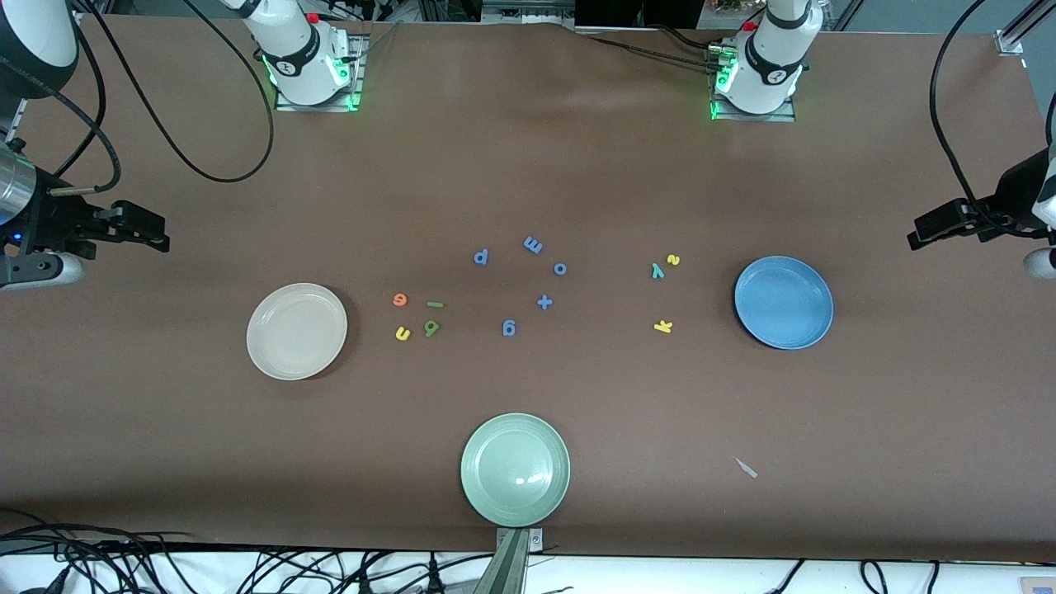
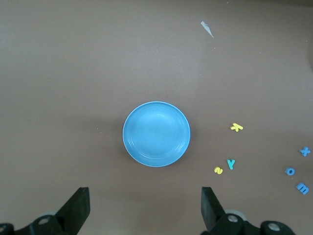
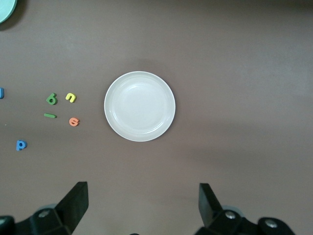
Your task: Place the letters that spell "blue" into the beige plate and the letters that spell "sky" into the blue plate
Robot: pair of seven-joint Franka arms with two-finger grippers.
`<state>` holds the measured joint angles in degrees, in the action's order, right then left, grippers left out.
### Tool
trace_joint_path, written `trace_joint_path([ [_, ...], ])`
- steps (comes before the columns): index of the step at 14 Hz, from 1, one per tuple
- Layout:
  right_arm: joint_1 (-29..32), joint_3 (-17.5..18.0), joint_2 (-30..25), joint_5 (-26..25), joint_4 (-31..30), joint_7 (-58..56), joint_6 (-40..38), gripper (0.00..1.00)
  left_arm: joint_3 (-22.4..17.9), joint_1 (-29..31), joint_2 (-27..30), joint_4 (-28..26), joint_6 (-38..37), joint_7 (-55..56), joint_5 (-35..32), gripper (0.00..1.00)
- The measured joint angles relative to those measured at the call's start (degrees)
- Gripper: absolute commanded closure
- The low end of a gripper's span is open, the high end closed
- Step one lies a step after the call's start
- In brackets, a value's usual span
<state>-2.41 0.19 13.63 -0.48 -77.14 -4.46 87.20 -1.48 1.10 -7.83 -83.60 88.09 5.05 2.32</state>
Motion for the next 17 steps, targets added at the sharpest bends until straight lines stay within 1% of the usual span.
trace_joint_path([
  [8,0.0,0.0,-0.1,-0.1,0.0,1.1,0.0,0.0,1.7,-0.1,0.5,0.3,0.0,-0.2,0.0,0.0],
  [11,0.0,0.0,-0.1,-0.1,0.0,1.2,0.0,0.0,2.4,-0.2,0.6,0.3,-1.2,-0.2,0.0,0.0],
  [15,0.0,-0.2,-0.1,-0.2,0.0,1.3,0.0,0.0,2.7,0.0,2.3,0.1,-2.1,-0.2,0.0,0.0],
  [17,0.0,-0.2,0.0,-0.7,0.0,1.3,0.0,0.0,2.8,0.0,3.9,-1.8,-2.0,-0.2,0.0,0.0],
])
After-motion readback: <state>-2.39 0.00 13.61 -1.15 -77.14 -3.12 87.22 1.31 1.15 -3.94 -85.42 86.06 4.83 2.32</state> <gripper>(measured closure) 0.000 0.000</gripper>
